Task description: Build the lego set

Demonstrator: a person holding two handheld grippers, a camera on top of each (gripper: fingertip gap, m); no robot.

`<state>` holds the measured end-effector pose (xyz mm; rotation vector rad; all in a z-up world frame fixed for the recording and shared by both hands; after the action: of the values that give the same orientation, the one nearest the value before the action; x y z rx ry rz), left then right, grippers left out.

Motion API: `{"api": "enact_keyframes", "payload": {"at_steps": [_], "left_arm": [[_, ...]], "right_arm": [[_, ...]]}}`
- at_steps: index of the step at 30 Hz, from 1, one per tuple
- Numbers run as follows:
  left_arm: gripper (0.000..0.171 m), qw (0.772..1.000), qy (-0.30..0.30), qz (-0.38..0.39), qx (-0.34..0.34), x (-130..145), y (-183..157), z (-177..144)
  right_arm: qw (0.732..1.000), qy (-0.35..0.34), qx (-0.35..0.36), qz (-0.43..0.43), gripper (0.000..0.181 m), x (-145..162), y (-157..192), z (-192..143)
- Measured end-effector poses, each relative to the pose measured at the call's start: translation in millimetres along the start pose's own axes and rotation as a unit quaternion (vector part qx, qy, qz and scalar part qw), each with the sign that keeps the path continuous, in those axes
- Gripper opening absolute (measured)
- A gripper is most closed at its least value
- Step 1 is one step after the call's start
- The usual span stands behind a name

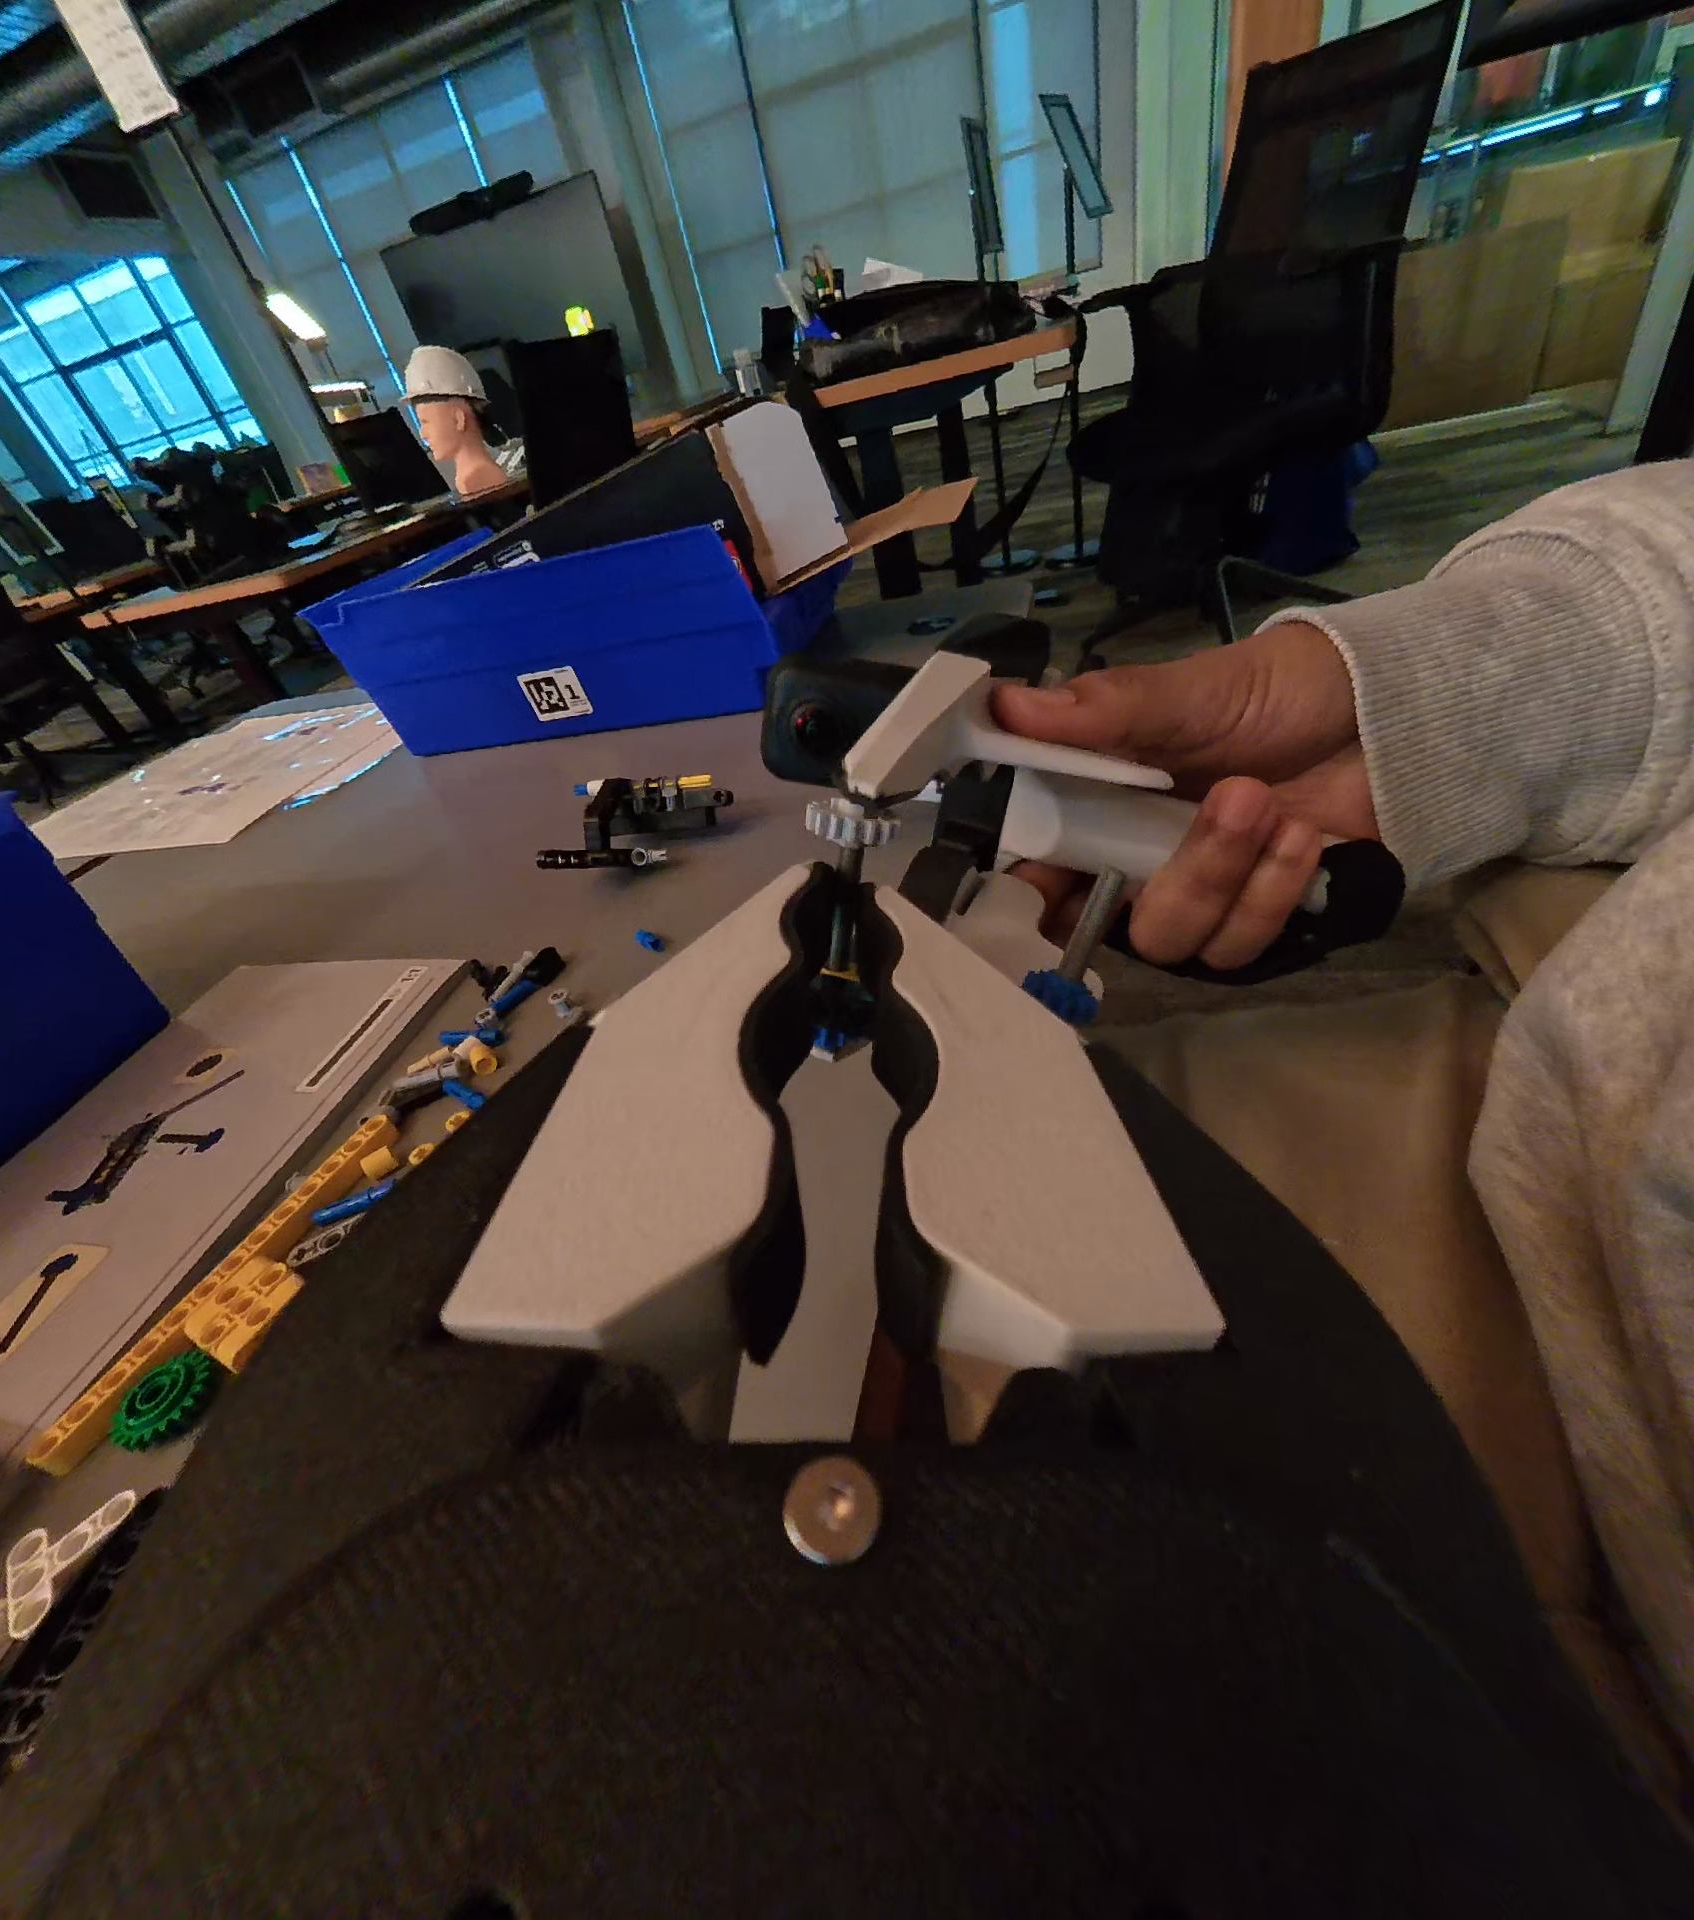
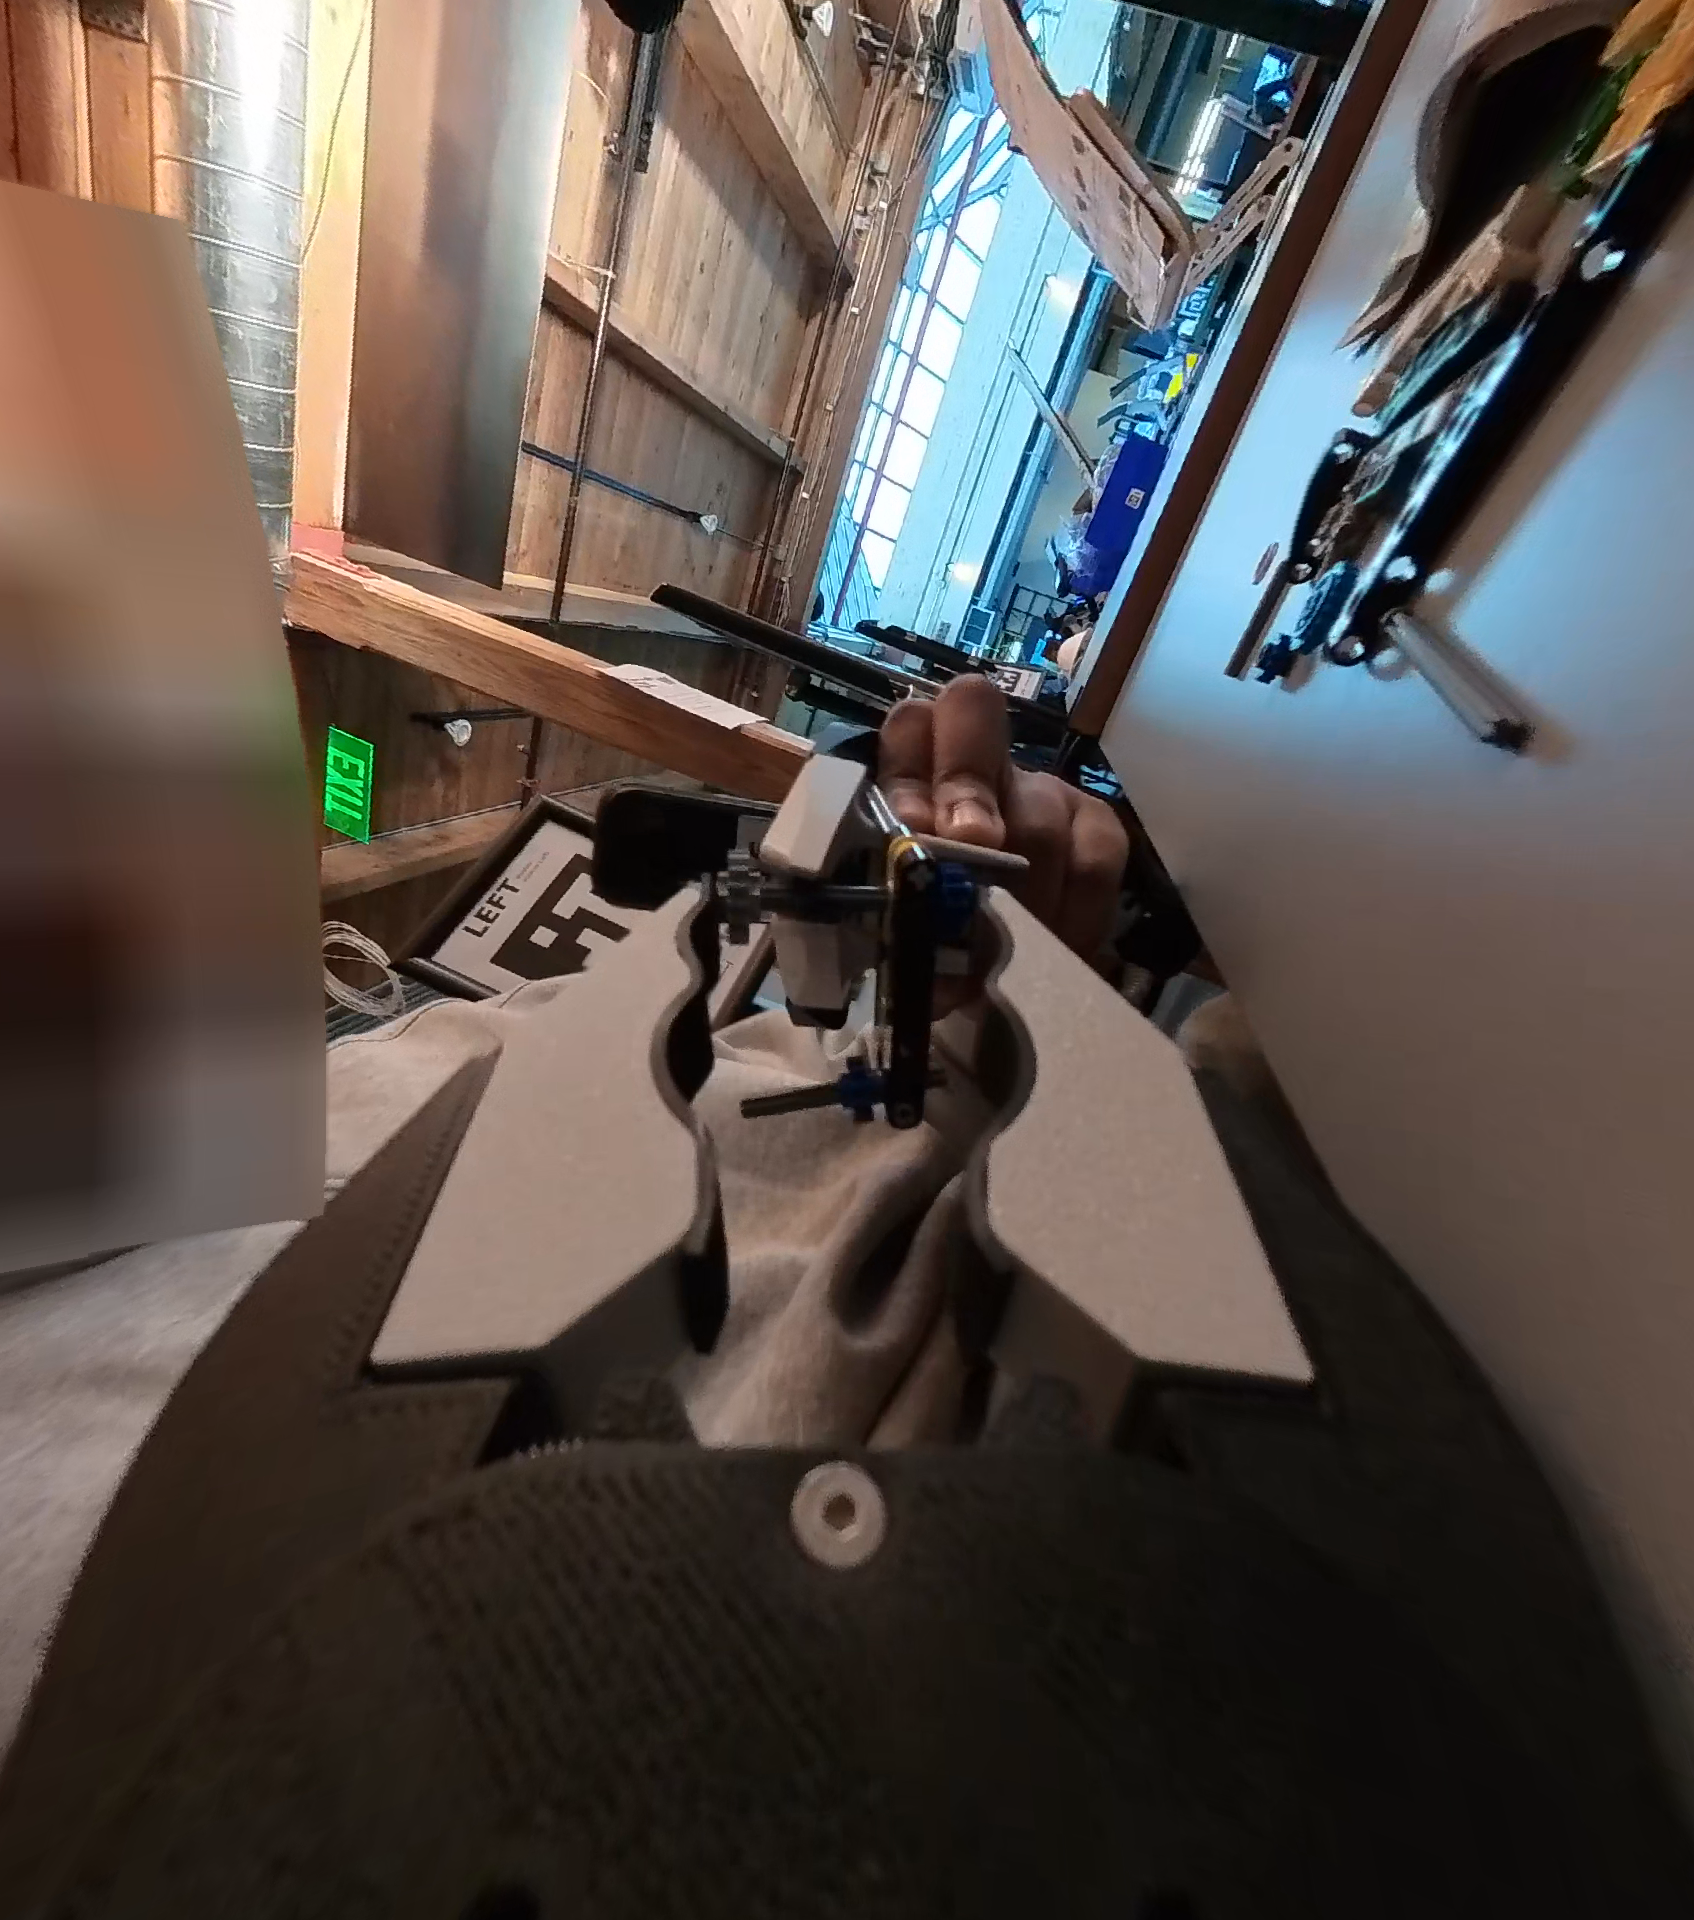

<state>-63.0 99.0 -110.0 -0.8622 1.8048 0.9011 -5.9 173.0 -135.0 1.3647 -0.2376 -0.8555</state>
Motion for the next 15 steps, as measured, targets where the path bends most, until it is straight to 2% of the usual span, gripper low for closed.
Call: {"api": "enact_keyframes", "payload": {"at_steps": [1,6,9,12,15], "left_arm": [[0.003,1.0,0.0,0.001,-0.001,0.0,-0.1,0.1],[0.004,1.0,0.003,-0.004,-0.017,-0.3,1.6,2.0],[0.007,0.999,-0.023,-0.028,-0.036,-2.6,8.4,-4.0],[0.018,0.993,-0.038,-0.11,-0.026,-2.9,22.1,-7.5],[0.037,0.969,-0.065,-0.234,0.049,-4.0,28.9,-7.5]], "right_arm": [[1.0,0.001,0.003,-0.003,0.046,-0.2,0.3,-0.2],[0.999,-0.01,0.022,-0.03,0.046,-3.9,2.3,-3.3],[0.995,-0.05,0.042,-0.075,0.046,-12.9,9.4,-15.8],[0.982,-0.073,0.089,-0.149,0.045,-19.8,19.0,-27.2],[0.966,-0.077,0.128,-0.213,0.046,-21.4,28.1,-27.8]]}}
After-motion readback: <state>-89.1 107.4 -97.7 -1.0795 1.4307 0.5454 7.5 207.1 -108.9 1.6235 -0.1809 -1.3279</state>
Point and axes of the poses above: each gripper's, where its closed fingertips meet, z out along the fingers, x out of its underside, y = z × x across the jaws, the point moved 6 cm from there along -z, back along the fingers, and after that the axes turned 14 degrees about y, right-handed, at the moved point
